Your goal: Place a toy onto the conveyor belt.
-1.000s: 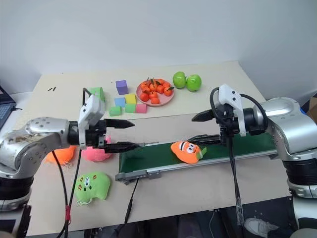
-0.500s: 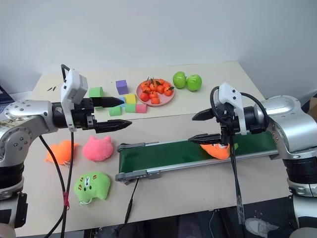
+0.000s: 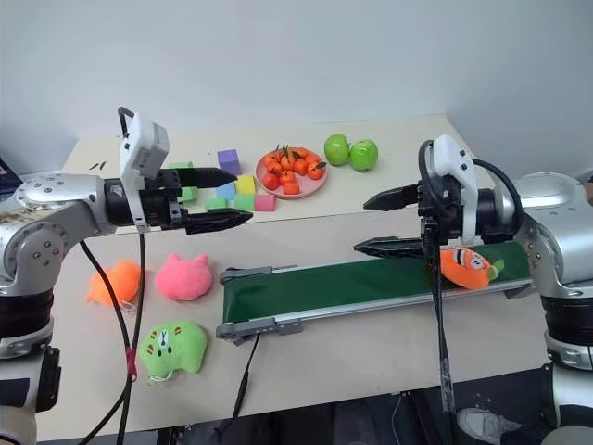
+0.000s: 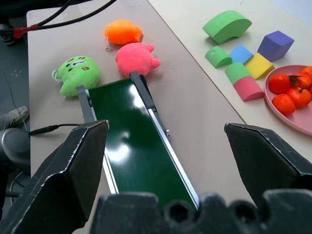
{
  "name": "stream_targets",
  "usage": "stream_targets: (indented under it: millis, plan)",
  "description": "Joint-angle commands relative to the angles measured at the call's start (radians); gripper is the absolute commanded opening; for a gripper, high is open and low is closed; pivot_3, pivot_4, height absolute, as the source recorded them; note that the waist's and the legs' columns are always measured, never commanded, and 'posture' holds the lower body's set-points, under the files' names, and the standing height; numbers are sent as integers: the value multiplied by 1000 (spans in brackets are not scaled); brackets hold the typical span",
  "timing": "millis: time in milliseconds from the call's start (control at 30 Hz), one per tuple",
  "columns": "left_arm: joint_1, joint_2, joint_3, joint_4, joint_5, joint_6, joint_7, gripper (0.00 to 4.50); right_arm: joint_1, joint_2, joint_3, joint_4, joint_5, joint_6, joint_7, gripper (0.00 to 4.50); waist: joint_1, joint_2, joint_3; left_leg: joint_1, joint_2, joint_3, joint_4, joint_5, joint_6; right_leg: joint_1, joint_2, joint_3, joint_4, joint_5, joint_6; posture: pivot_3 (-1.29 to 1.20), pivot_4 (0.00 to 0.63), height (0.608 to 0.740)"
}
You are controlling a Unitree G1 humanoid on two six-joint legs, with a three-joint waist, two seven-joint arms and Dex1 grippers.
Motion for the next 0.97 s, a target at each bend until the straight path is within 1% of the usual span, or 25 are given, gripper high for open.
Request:
stream_targets:
  millis: [33,333,567,967]
  plan:
    - [-29,18,17,-11,9,-22,-4,4474,-9,2,-41,-19,33,-6,-7,4500,-1,0,0,0,0,0,0,0,0,0,0,0,0,0,0,0,150,740]
    - [-11,37,7,-28,11,-21,-14,4474,-7,-6,-18,-2,15,-25,-2,4500,0,0,0,0,0,0,0,0,0,0,0,0,0,0,0,0,150,740]
    - [-12,31,1,-27,27,-39,-12,4474,-4,-6,-13,-14,15,-18,-9,4500,0,0,0,0,0,0,0,0,0,0,0,0,0,0,0,0,150,740]
    - [14,36,25,-54,8,-20,15,4474,-13,-9,1,-1,0,-26,0,4500,0,0,0,0,0,0,0,0,0,0,0,0,0,0,0,0,150,740]
